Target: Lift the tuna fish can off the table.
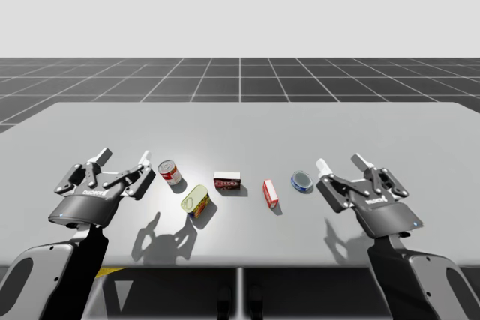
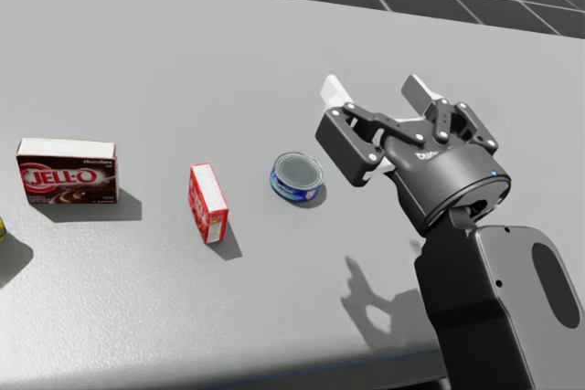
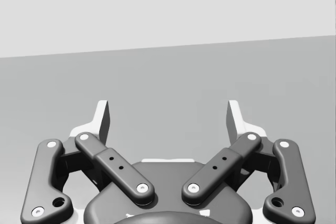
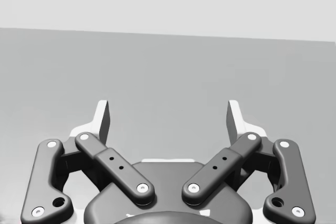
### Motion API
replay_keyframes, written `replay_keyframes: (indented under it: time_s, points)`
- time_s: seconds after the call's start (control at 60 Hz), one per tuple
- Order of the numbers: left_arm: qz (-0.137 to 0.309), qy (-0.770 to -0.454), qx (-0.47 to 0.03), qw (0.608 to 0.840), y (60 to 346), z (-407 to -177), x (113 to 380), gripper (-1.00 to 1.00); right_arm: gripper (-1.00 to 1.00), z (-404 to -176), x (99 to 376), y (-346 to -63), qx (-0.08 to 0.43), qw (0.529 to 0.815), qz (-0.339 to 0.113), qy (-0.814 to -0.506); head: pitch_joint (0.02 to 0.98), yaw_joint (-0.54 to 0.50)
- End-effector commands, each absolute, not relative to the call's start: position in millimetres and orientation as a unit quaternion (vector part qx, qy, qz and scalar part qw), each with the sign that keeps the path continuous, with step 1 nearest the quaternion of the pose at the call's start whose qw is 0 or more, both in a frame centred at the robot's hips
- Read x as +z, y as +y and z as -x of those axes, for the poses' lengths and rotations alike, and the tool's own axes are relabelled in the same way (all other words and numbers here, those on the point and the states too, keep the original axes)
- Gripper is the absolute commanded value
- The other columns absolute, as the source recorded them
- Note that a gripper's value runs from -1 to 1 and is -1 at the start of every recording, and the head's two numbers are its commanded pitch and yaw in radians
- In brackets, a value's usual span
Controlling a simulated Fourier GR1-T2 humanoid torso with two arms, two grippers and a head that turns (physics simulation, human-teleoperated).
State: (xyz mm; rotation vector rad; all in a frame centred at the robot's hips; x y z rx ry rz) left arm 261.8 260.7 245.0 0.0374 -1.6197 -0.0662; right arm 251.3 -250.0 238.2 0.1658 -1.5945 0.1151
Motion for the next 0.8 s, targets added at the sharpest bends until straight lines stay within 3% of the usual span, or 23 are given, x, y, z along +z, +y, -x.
replay_keyframes:
  time_s: [0.017,0.417,0.8]
  points:
    - [-0.014,-0.724,-0.029,0.689,260,-262,245,-1.00,-1.00,-238,215,-250,0.093,0.715,-0.078,-0.688,0.825,-0.33]
    - [-0.011,-0.723,-0.030,0.690,259,-261,245,-1.00,-1.00,-242,166,-250,0.140,0.746,-0.083,-0.646,0.826,-0.32]
    - [-0.011,-0.723,-0.029,0.690,259,-259,246,-1.00,-1.00,-276,139,-232,0.146,0.765,-0.070,-0.624,0.831,-0.31]
